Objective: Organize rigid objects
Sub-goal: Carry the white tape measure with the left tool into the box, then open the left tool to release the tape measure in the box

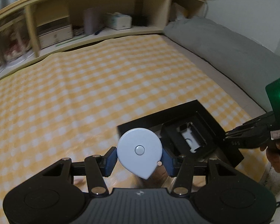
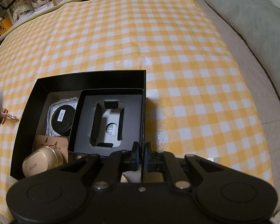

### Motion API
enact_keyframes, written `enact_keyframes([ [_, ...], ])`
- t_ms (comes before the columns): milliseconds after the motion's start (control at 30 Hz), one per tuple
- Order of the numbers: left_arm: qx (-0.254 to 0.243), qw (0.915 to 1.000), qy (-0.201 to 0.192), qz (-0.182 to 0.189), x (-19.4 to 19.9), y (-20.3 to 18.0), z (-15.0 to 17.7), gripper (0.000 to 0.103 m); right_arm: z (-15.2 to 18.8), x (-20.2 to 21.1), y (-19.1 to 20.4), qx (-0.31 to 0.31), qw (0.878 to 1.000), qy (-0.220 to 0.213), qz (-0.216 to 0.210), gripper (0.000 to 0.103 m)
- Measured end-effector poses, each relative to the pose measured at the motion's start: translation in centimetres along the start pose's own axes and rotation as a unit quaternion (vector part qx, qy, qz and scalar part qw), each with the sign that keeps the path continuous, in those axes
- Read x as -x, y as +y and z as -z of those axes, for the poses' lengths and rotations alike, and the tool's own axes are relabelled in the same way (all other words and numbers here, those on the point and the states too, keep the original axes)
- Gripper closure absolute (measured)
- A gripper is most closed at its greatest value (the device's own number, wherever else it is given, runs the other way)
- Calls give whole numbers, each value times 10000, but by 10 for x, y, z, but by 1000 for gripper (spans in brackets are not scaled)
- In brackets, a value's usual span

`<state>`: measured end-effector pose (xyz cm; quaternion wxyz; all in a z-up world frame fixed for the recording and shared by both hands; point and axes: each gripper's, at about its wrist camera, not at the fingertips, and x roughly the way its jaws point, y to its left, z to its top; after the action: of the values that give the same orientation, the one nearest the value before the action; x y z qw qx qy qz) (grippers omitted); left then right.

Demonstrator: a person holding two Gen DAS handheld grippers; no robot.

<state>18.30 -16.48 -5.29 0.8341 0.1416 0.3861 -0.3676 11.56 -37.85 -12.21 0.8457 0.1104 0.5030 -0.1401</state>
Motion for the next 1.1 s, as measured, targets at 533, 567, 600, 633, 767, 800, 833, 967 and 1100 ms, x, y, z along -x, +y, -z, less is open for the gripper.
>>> enact_keyframes([
  [533, -276, 9989, 283, -247, -60, -14, -25, 50, 1, 0, -1, 1, 10000, -2, -6, 96],
  [567, -242, 9990, 280, -262, -61, -12, -26, 50, 0, 0, -1, 3, 10000, -1, -6, 96],
  [600, -201, 9991, 274, -265, -62, -10, -26, 50, 0, 0, -1, 3, 10000, -1, -6, 96],
  [633, -160, 9992, 259, -250, -62, -8, -27, 50, 0, -1, -1, 4, 10000, -1, -6, 96],
  [767, 35, 9997, 191, -137, -62, -4, -28, 40, 0, 0, -1, 4, 10000, -2, -4, 96],
  [800, 69, 9997, 201, -128, -61, -4, -28, 36, 0, 0, -1, 3, 10000, -2, -4, 96],
  [833, 74, 9997, 209, -129, -60, -5, -28, 34, 0, -1, -1, 2, 10000, -1, -5, 96],
  [967, -15, 9994, 301, -153, -57, -8, -27, 34, 0, 0, -1, 7, 10000, 0, 3, 96],
  [1100, -47, 9990, 427, -137, -54, -13, -20, 33, -1, -1, -1, 8, 10000, 1, 4, 96],
])
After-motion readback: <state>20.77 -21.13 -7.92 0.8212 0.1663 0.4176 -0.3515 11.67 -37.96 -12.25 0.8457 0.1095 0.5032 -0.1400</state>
